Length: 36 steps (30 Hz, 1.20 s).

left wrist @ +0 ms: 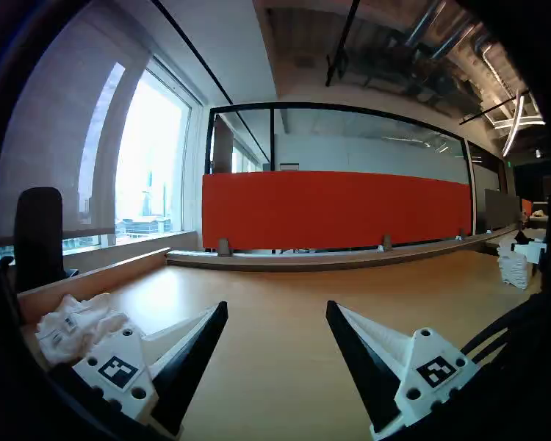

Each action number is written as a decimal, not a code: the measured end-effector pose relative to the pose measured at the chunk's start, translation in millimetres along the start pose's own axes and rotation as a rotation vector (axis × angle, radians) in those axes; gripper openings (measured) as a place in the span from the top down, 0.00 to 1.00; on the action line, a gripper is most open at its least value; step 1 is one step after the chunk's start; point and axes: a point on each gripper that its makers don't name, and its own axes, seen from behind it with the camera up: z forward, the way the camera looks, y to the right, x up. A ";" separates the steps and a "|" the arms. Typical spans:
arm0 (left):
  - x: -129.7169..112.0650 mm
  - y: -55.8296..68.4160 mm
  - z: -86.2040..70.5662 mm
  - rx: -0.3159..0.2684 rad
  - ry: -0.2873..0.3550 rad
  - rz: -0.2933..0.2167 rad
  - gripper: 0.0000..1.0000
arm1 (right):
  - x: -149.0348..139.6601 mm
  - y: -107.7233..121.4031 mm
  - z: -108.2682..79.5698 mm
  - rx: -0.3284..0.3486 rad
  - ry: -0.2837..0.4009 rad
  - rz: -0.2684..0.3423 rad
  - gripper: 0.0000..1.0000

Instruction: Fold towel

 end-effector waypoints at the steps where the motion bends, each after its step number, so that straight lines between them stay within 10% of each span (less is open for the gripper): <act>1: 0.0 0.0 0.0 0.000 0.000 0.000 0.00 | 0.1 -0.5 -0.5 0.001 0.004 -0.002 0.10; 36: 0.1 0.0 0.0 0.000 0.000 0.000 0.00 | 1.3 -12.7 -6.8 0.023 0.016 -0.051 0.10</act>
